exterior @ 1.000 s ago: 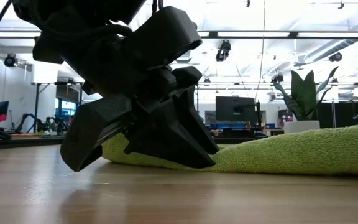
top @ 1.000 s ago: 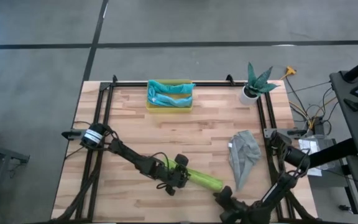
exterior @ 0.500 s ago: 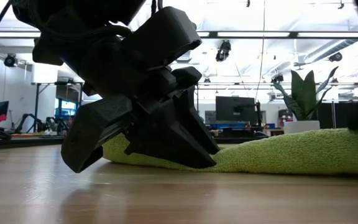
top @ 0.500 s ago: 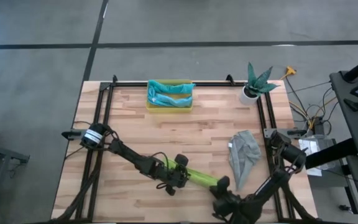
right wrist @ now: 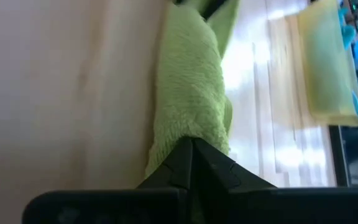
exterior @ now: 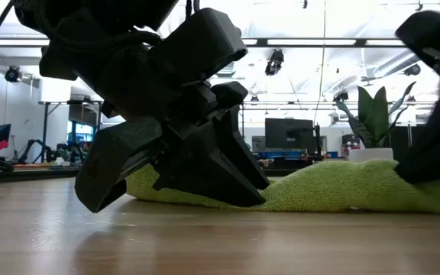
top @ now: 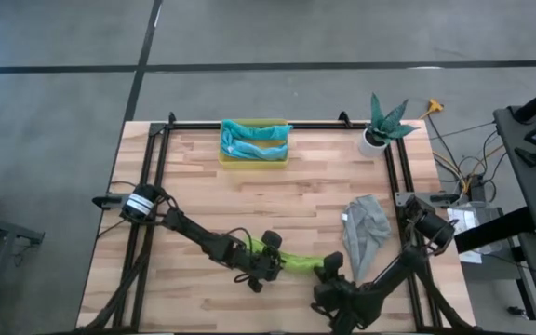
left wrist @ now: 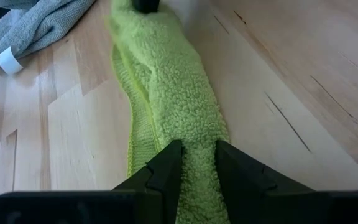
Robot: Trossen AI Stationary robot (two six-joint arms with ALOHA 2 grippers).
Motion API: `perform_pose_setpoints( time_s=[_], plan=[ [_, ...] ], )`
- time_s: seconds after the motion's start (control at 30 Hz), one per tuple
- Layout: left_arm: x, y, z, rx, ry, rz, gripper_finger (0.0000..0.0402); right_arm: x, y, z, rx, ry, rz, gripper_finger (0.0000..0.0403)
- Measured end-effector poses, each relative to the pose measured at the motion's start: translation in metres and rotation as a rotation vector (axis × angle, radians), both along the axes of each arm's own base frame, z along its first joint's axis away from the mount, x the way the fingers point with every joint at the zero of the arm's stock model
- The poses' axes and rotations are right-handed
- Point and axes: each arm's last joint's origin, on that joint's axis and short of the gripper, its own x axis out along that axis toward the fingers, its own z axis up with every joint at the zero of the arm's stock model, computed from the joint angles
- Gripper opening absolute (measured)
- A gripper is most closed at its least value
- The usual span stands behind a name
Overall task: Roll microfiber towels into tight, uniform cylinder then place into a basket
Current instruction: Roll the green towel
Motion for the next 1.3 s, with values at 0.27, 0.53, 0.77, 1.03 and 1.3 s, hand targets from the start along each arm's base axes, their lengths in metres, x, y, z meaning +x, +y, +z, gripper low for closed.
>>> perform_pose_setpoints(
  time_s=[0.27, 0.53, 0.77, 1.03, 1.3],
  plan=[
    [0.000, -0.002, 0.001, -0.001, -0.002, -0.004, 0.0089, 0.003, -0.002, 0.001, 0.015, -0.002, -0.018, 0.0009],
    [0.000, -0.002, 0.000, 0.000, -0.001, -0.005, 0.0089, -0.011, 0.014, 0.016, -0.031, 0.058, 0.060, 0.0019],
    [-0.001, -0.001, -0.001, 0.002, 0.003, -0.005, 0.0089, -0.042, 0.037, 0.029, -0.107, 0.244, 0.223, 0.0079],
    [-0.001, -0.002, 0.000, 0.001, 0.002, -0.005, 0.0089, -0.061, 0.045, 0.026, -0.338, 0.323, 0.462, 0.0133],
    [-0.001, -0.002, 0.000, 0.001, 0.003, -0.005, 0.0089, -0.063, 0.028, 0.001, -0.584, 0.513, 0.598, 0.0141]
  ],
)
